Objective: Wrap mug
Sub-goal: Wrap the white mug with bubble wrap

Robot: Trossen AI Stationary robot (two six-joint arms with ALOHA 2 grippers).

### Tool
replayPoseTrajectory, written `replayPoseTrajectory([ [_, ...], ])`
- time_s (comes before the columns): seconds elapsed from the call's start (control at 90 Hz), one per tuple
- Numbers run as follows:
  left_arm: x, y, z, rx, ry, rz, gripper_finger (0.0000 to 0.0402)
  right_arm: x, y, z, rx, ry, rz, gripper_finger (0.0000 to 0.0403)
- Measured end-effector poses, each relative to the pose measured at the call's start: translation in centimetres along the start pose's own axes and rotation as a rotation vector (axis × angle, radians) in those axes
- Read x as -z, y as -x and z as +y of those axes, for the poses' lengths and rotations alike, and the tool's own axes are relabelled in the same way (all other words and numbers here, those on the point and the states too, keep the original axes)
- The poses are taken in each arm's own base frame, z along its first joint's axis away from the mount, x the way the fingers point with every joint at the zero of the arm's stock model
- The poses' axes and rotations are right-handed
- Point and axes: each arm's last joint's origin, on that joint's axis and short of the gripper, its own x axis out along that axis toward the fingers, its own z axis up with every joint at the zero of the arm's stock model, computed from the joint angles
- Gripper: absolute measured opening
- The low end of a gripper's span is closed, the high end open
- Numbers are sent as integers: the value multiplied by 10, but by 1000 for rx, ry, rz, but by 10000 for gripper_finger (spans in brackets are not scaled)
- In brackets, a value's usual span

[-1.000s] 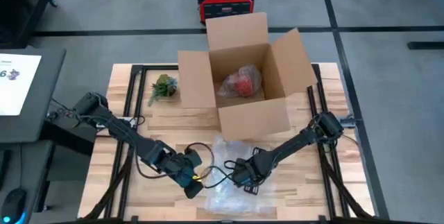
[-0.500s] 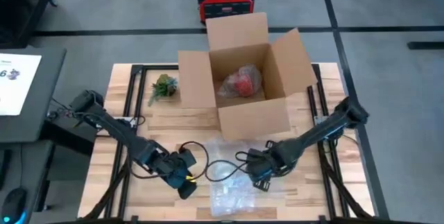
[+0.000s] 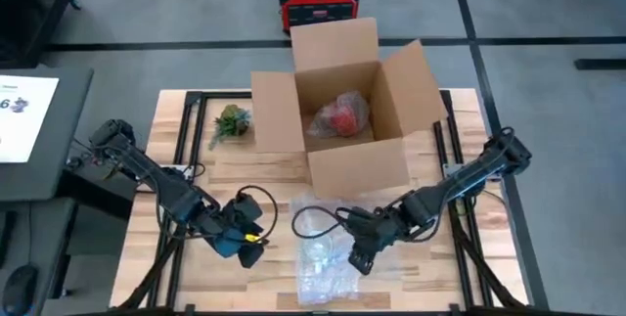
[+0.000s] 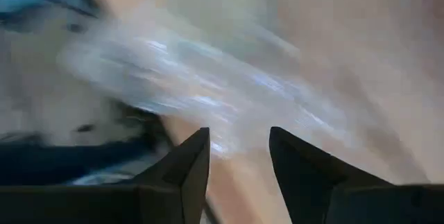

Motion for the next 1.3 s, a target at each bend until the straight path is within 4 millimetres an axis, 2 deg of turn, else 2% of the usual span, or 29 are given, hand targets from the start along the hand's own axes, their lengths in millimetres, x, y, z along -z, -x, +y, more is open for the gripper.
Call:
replayPoseTrajectory([
  [0.056, 3, 1, 0, -10, -13, 9, 171, 10, -10, -13, 81, -36, 36, 143],
  [0.133, 6, -1, -1, -9, -23, 14, 171, 22, -26, -25, 107, -79, 71, 151],
  [0.289, 10, 0, -3, -5, -30, 12, 171, 41, -58, -38, -17, -155, 72, 180],
  [0.389, 10, 0, -3, -11, -27, -5, 171, 49, -74, -51, -34, -230, 55, 204],
  [0.456, 10, 0, -3, -12, -20, -10, 171, 51, -81, -58, -58, -262, 41, 218],
  [0.544, 10, 0, -3, -10, -14, -12, 171, 50, -85, -56, -137, -260, -1, 229],
  [0.711, 10, 0, -3, -8, 14, -14, 171, 49, -87, -56, -186, -215, -49, 224],
  [0.878, 8, -1, -3, -12, 45, -19, 171, 42, -87, -58, -176, -179, -111, 200],
  [1.022, 4, -2, -1, -18, 77, -26, 171, 32, -86, -56, -219, -132, -158, 160],
  [1.2, 0, -4, 0, -26, 98, -34, 171, 25, -85, -54, -267, -143, -129, 68],
  [1.3, -2, -4, 1, -29, 109, -37, 171, 21, -77, -53, -286, -136, -107, 13],
])
